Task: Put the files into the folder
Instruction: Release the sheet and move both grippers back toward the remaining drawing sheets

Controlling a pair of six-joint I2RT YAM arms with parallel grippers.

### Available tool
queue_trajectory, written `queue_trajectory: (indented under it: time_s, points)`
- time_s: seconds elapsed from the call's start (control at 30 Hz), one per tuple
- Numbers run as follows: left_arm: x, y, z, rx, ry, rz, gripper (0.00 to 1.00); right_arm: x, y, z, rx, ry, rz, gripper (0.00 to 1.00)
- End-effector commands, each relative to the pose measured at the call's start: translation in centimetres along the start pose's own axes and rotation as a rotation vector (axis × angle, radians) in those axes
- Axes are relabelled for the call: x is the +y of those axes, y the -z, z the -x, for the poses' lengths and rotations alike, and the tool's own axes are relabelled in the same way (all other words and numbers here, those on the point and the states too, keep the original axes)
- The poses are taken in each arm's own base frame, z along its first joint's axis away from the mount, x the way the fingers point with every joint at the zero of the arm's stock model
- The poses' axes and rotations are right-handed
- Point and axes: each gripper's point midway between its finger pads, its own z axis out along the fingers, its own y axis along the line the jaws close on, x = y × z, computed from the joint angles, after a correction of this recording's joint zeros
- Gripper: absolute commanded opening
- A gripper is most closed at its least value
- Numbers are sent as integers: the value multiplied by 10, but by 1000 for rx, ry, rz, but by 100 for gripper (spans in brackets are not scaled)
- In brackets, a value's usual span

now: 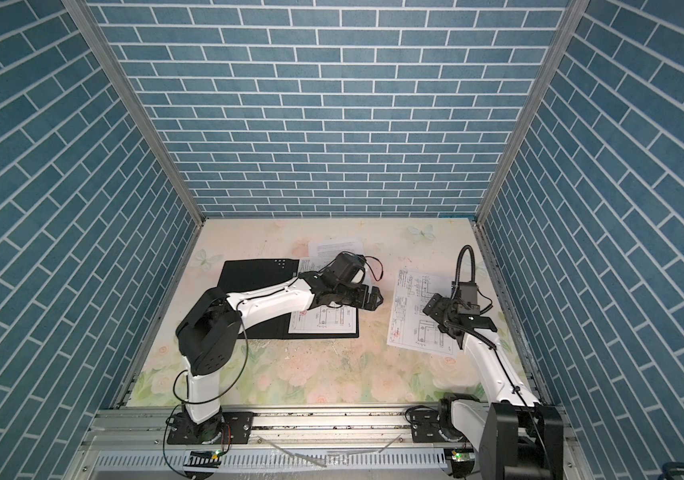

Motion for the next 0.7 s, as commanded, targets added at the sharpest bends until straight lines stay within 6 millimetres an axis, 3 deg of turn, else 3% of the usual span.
queue_trajectory:
  time_s: [0.0,0.27,0.67]
  points:
    - [-14,-21,-18,87,-43,5,100,-24,-5,-9,48,-15,-21,89]
    - [-30,-60,-38,170,-74,26,100,-43,-22,-8,110,-103,8,89]
    - [-29,-80,-57,253,-63,25,100,-31,-44,-33,270,-212,153,83]
